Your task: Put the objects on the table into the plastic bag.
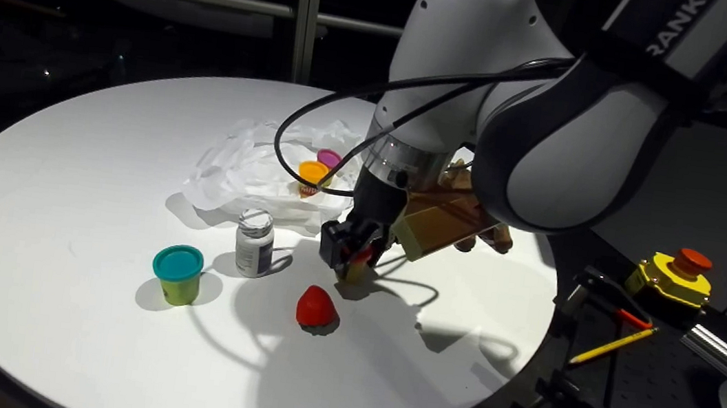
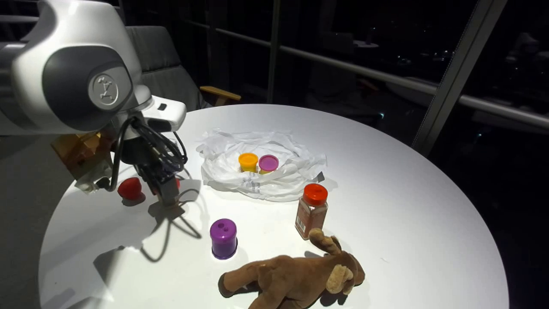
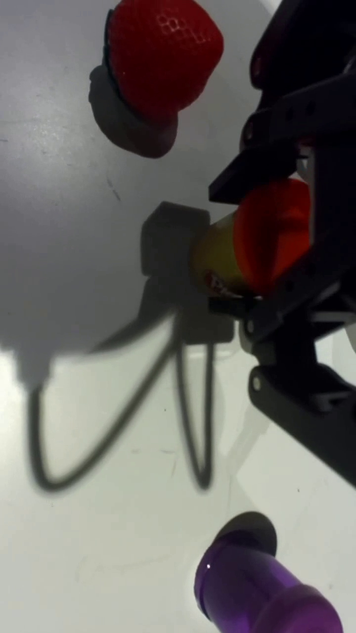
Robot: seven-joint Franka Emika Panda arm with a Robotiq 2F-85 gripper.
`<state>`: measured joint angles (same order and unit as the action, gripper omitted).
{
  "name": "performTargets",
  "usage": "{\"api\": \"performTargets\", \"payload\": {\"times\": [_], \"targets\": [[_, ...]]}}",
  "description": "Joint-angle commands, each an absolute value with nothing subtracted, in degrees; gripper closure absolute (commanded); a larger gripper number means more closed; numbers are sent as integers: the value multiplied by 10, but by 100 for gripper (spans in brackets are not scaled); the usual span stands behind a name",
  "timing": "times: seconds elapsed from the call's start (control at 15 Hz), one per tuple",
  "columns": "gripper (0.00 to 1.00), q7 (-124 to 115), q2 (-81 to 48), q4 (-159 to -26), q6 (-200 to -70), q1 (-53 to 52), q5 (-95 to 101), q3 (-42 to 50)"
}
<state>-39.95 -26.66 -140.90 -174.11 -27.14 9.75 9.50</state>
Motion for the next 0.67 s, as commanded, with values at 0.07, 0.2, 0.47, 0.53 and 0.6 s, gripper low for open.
{"api": "performTargets", "payload": {"times": [0.07,0.2,0.47,0.53,0.6], "targets": [[77,-411,-206,-1422,-1691,-386,110,188],[77,-436,-183,-1406,-1635,-442,149,240],[77,-511,-159,-1333,-1548,-436,248,245],[77,-522,-169,-1307,-1541,-414,259,231],[77,-530,-175,-1287,-1537,-394,268,217]]}}
